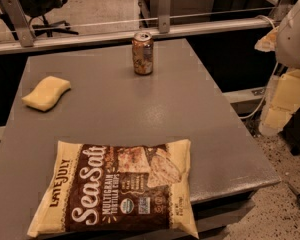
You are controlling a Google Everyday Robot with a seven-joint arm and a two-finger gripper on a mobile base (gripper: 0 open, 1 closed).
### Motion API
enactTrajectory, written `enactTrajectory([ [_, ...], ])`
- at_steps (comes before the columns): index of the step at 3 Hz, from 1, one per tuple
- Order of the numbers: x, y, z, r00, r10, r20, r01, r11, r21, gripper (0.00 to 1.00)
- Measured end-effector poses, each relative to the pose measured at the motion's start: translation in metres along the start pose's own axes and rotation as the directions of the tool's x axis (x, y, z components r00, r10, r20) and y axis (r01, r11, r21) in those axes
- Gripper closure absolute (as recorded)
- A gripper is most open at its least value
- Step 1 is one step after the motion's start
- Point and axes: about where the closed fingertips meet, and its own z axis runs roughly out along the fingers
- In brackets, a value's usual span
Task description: Move brown chip bag near orange can
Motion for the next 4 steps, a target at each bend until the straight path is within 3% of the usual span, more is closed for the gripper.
enactTrajectory([
  [1, 0.000, 0.000, 0.000, 1.000, 0.000, 0.000, 0.000, 1.0000, 0.000, 0.00],
  [2, -0.018, 0.007, 0.016, 0.996, 0.040, 0.081, -0.036, 0.9979, -0.055, 0.00],
  [3, -0.069, 0.020, 0.047, 0.962, 0.125, 0.242, -0.078, 0.9777, -0.195, 0.00],
  [4, -0.119, 0.040, 0.065, 0.907, 0.219, 0.361, -0.075, 0.9249, -0.373, 0.00],
])
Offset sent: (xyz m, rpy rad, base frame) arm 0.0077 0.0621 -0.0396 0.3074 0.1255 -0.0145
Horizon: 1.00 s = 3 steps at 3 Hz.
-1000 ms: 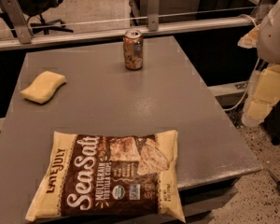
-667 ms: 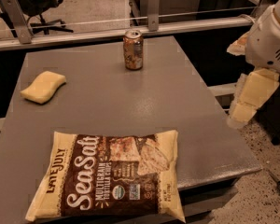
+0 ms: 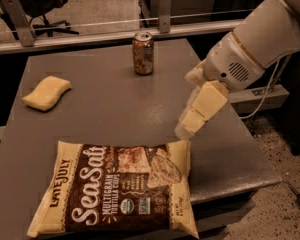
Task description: Move brown chip bag near orange can
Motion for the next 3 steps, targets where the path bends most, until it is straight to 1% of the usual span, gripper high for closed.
enactTrajectory([
  [1, -0.028, 0.031, 0.031, 0.989, 0.059, 0.133, -0.036, 0.9853, -0.167, 0.00],
  [2, -0.042, 0.071, 0.057, 0.976, 0.060, 0.210, -0.008, 0.9699, -0.243, 0.00],
  [3, -0.042, 0.099, 0.081, 0.972, 0.035, 0.230, 0.026, 0.9652, -0.260, 0.00],
])
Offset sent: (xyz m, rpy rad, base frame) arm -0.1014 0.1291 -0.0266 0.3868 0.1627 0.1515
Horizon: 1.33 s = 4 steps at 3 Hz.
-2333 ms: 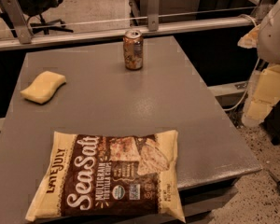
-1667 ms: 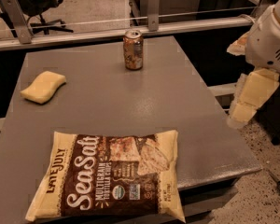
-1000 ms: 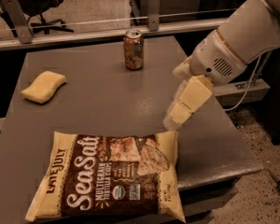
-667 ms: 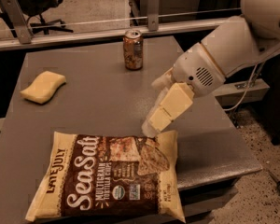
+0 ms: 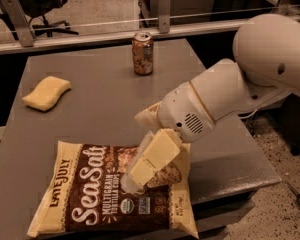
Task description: Move brown chip bag near orange can
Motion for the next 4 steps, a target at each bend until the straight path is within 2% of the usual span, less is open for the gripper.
enactTrajectory([
  [1, 0.010, 0.007, 0.016, 1.000, -0.024, -0.012, 0.024, 0.9997, 0.007, 0.02],
  [2, 0.018, 0.004, 0.023, 0.999, -0.025, -0.029, 0.026, 0.9995, 0.018, 0.20],
  [4, 0.027, -0.006, 0.017, 0.998, -0.020, -0.052, 0.023, 0.9985, 0.050, 0.66],
])
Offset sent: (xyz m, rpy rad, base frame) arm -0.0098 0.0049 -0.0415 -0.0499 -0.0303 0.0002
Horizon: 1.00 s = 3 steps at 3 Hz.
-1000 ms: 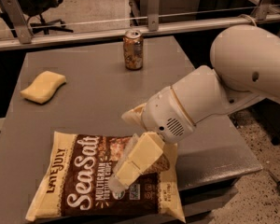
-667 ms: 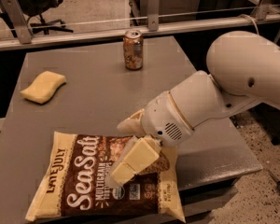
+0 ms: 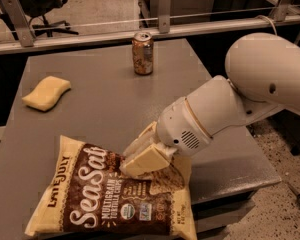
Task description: Move brown chip bag near orange can
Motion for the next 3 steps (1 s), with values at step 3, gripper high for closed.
enactTrajectory([
  [3, 0.010, -0.075, -0.089, 0.997, 0.051, -0.051, -0.039, 0.9766, 0.211, 1.00],
])
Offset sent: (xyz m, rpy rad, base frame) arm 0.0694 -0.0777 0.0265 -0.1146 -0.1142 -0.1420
